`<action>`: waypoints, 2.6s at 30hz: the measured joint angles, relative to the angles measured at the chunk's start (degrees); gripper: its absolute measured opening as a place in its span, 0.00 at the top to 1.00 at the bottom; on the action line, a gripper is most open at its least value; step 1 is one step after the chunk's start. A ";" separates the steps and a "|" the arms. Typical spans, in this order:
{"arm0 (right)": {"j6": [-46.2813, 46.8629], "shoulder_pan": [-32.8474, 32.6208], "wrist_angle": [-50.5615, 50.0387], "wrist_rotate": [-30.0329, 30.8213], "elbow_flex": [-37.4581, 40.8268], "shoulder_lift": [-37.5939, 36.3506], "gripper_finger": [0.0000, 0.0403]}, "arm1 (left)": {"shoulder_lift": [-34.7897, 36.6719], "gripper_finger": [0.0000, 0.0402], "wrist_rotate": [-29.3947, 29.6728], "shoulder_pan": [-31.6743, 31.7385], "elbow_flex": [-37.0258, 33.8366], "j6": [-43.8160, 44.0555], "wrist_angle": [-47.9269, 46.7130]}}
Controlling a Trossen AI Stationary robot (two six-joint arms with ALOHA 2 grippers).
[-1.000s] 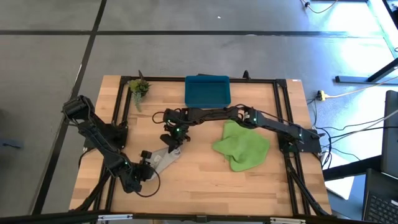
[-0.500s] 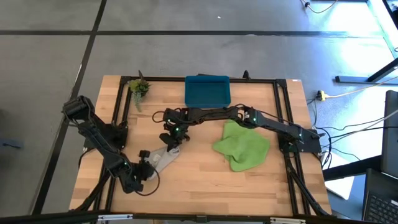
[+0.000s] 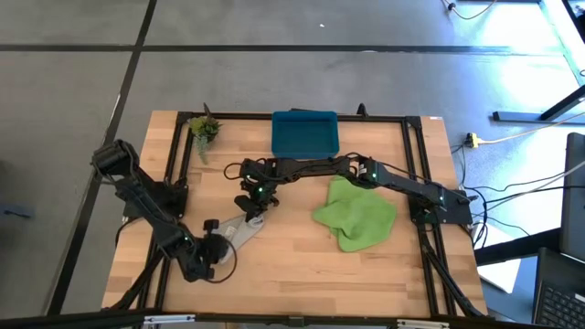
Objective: Roll microfiber towels into tight, uniform cylinder then place into a basket
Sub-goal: Roll the gray microfiber cloth
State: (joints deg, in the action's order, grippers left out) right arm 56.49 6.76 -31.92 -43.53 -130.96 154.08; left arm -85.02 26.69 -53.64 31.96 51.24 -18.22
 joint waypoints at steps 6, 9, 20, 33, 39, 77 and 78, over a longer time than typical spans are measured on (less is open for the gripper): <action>0.03 0.00 0.02 0.20 0.02 0.00 0.95 | 6.39 0.76 -2.92 0.11 0.90 0.77 -4.66; 0.02 0.20 -0.07 0.70 0.02 0.00 0.95 | 10.72 0.76 -3.75 -0.23 2.37 2.49 -7.09; -0.33 0.17 -0.07 0.57 0.09 0.00 0.95 | 14.85 0.76 -3.04 -0.80 4.66 4.09 -6.26; -1.27 0.09 -0.09 0.13 0.11 0.00 0.95 | 10.86 0.76 -4.52 2.65 4.63 11.63 -13.45; -1.42 0.04 -0.09 0.11 0.11 -0.02 0.95 | 9.20 0.76 -6.00 4.20 4.63 11.67 -14.12; -1.66 -0.02 0.37 0.00 0.13 -0.02 0.95 | 9.68 0.76 -9.98 6.66 4.63 3.88 -18.63; -1.66 -0.02 0.37 -0.02 0.13 -0.02 0.95 | 9.64 0.76 -9.98 6.66 4.63 4.25 -18.66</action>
State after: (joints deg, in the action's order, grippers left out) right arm 54.83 6.74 -31.55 -43.55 -130.82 154.06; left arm -75.38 16.71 -46.98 36.60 55.50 -36.88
